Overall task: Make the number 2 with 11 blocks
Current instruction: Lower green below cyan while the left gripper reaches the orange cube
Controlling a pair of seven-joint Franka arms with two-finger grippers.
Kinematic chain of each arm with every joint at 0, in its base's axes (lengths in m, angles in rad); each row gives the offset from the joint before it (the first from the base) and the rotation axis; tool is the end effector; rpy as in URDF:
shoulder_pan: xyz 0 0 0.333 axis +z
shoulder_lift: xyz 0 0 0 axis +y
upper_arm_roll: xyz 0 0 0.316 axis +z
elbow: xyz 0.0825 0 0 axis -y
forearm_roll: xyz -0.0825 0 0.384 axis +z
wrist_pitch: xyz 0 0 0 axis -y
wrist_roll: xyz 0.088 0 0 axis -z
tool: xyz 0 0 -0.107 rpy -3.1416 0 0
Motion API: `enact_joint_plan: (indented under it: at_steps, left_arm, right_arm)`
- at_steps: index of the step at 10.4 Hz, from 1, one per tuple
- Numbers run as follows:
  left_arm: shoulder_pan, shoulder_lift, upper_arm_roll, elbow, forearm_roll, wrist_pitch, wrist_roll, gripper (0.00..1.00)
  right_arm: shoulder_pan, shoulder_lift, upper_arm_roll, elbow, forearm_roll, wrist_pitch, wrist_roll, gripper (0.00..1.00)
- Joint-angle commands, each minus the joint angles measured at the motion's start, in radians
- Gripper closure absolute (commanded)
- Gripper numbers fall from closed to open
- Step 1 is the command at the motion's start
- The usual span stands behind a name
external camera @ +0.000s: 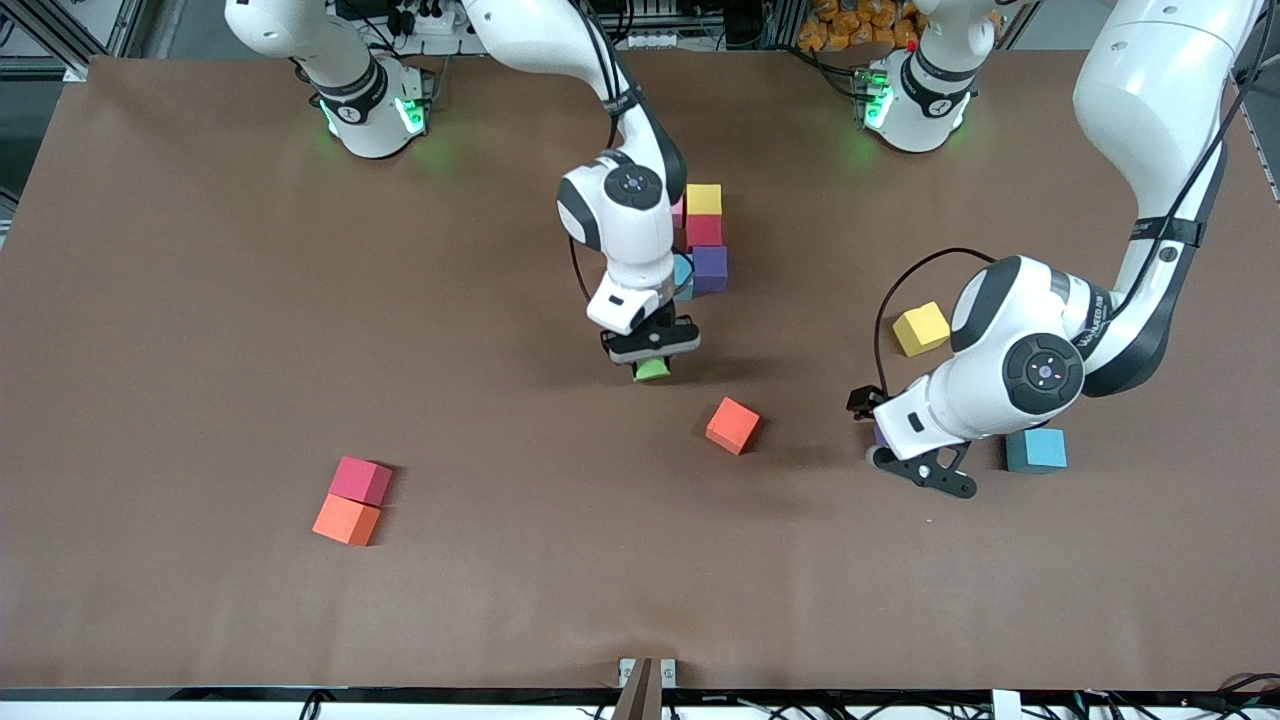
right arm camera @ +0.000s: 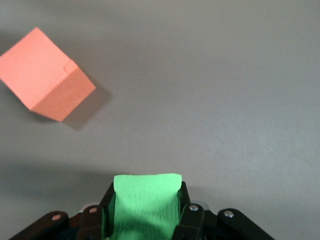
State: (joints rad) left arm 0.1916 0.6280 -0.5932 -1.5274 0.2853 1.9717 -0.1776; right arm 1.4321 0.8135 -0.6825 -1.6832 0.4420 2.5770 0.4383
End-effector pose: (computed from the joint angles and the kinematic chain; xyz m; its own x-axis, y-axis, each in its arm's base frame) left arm 0.6620 -0.1911 0.3311 0.9601 -0.2671 -0.0824 -0.2619 -0.9627 0.0682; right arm 0.4680 0.5211 0.2352 0.9253 0.1817 0.3328 0.1895 -0.9818 0.0090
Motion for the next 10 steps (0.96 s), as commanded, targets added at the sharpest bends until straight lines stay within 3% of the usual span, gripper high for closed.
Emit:
enact_joint_plan:
  at_steps: [1, 4, 6, 10]
  left_arm:
    - [-0.041, -0.007, -0.004, -0.005, 0.007, 0.013, -0.166, 0.00]
    - [-0.137, 0.031, -0.004, 0.045, 0.165, 0.036, -0.158, 0.00]
    - [-0.208, 0.068, -0.002, 0.126, 0.169, 0.053, -0.163, 0.00]
    - [-0.307, 0.097, 0.064, 0.135, 0.166, 0.211, -0.009, 0.00]
  right_arm:
    - [0.060, -0.092, -0.009, -0.153, -0.006, 0.064, 0.002, 0.86]
    - [0.126, -0.096, -0.015, -0.209, -0.005, 0.132, 0.088, 0.86]
    - [0.189, -0.094, -0.049, -0.250, -0.005, 0.150, 0.128, 0.86]
    - [0.306, -0.086, -0.129, -0.285, -0.005, 0.150, 0.226, 0.86]
